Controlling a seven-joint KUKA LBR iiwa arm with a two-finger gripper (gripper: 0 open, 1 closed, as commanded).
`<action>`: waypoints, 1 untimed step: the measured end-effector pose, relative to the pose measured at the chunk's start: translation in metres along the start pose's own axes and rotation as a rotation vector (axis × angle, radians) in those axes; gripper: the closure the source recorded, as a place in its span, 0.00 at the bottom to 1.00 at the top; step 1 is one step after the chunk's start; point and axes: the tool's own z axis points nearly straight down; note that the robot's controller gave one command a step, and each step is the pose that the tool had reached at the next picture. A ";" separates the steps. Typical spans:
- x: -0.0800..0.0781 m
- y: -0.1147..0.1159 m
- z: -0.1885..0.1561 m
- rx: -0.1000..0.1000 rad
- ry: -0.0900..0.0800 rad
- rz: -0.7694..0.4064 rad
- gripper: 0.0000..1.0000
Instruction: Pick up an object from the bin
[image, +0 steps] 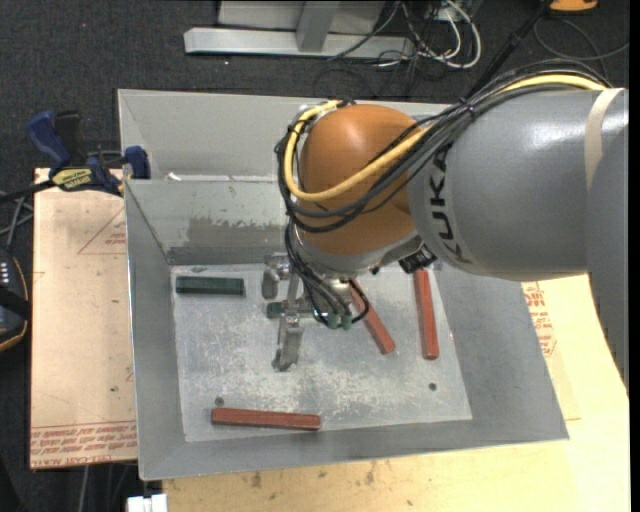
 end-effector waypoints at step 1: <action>-0.002 -0.001 -0.004 -0.001 -0.008 0.003 0.00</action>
Offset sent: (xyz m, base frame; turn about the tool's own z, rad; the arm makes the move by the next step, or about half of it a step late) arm 0.0766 -0.0211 -0.1450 0.0476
